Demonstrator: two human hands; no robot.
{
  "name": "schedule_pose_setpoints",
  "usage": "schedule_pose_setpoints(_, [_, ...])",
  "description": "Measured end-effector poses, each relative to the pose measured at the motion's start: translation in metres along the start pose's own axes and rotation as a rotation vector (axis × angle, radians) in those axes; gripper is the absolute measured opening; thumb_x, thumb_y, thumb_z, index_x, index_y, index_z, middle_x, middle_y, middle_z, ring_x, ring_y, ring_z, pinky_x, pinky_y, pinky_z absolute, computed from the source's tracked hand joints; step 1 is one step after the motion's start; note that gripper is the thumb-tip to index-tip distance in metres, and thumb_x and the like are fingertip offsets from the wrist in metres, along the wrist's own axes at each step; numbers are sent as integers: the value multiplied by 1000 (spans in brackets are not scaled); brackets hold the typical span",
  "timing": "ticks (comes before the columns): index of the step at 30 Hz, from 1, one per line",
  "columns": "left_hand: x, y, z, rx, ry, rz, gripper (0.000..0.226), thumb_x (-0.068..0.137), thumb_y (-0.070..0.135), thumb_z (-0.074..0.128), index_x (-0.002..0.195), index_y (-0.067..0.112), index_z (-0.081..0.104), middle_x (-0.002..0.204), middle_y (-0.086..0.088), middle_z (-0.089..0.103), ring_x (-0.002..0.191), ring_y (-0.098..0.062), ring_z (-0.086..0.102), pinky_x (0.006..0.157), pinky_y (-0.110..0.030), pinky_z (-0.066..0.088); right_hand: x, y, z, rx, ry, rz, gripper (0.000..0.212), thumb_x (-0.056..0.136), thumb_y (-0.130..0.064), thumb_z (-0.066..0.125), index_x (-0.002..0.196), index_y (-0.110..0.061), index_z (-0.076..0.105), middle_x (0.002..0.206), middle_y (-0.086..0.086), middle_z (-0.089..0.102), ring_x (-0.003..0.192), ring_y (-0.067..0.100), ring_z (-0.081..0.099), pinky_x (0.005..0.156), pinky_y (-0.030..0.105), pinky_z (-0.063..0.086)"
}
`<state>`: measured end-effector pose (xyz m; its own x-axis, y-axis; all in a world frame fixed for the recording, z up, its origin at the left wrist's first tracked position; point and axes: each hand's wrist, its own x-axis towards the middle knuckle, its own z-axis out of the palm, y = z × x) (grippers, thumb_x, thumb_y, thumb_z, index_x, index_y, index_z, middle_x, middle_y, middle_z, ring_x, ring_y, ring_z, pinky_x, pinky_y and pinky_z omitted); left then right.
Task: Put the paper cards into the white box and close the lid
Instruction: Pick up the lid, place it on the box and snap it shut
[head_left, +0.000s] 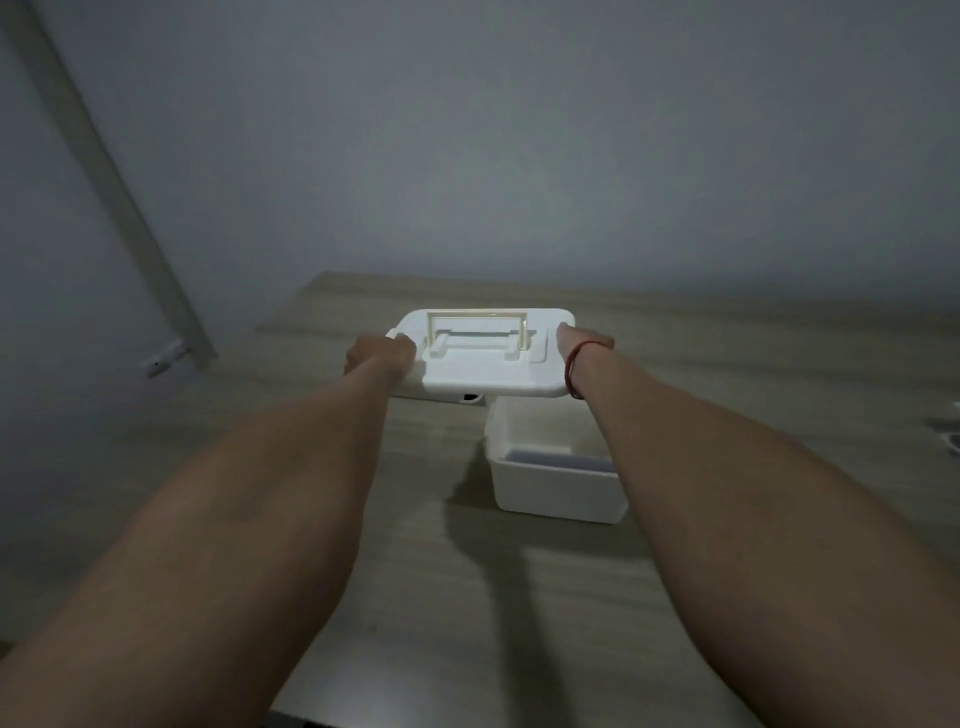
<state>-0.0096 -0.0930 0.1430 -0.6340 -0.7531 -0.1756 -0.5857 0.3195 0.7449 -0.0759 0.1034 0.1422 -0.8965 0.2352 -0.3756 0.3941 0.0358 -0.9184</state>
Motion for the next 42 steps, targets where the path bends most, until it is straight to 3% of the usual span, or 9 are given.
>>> schedule_pose_setpoints(5, [-7,23,58,-45,-84,35,49,78,26,56,119,1,62,124,-14,64,106,-33,65,90,-41,56,43,19,-48,43,77,3,55,85,-37,62,130,-8,51,134,7,59,117,24,61,99,30,45])
schedule_pose_setpoints(9, [-14,20,96,-6,-87,13,55,83,37,52,126,2,55,130,-17,58,114,-36,60,95,-44,53,67,38,-72,-145,151,-54,50,86,-36,58,127,-7,56,134,12,59,119,30,60,100,34,47])
schedule_pose_setpoints(13, [-12,18,135,40,-96,33,61,93,43,42,134,-1,44,140,-20,49,126,-37,49,101,-40,42,88,46,-82,-230,174,-44,45,90,-27,53,125,0,57,131,15,61,117,32,61,96,34,48])
schedule_pose_setpoints(19, [-7,-4,174,122,-139,73,60,98,42,33,136,-4,44,141,-23,48,130,-38,47,104,-39,40,112,80,-88,-225,204,26,48,90,-29,54,130,-4,54,134,15,58,119,32,59,98,34,47])
schedule_pose_setpoints(24, [-10,-19,193,121,-165,113,54,97,38,39,132,-1,52,135,-22,56,126,-36,52,102,-36,41,122,110,-95,-240,223,78,52,91,-34,53,135,-7,50,140,14,53,123,33,55,100,34,44])
schedule_pose_setpoints(32, [7,-31,209,93,-161,24,49,94,33,48,127,-4,53,132,-23,56,119,-39,56,97,-41,47,135,125,-84,-287,184,112,51,92,-33,52,134,-5,50,139,17,53,125,34,53,103,38,43])
schedule_pose_setpoints(42, [27,-37,213,124,-152,4,56,89,38,57,126,-4,52,133,-23,55,118,-40,57,95,-41,48,150,136,-71,-331,213,104,53,91,-39,54,136,-11,50,139,14,53,124,34,55,101,38,44])
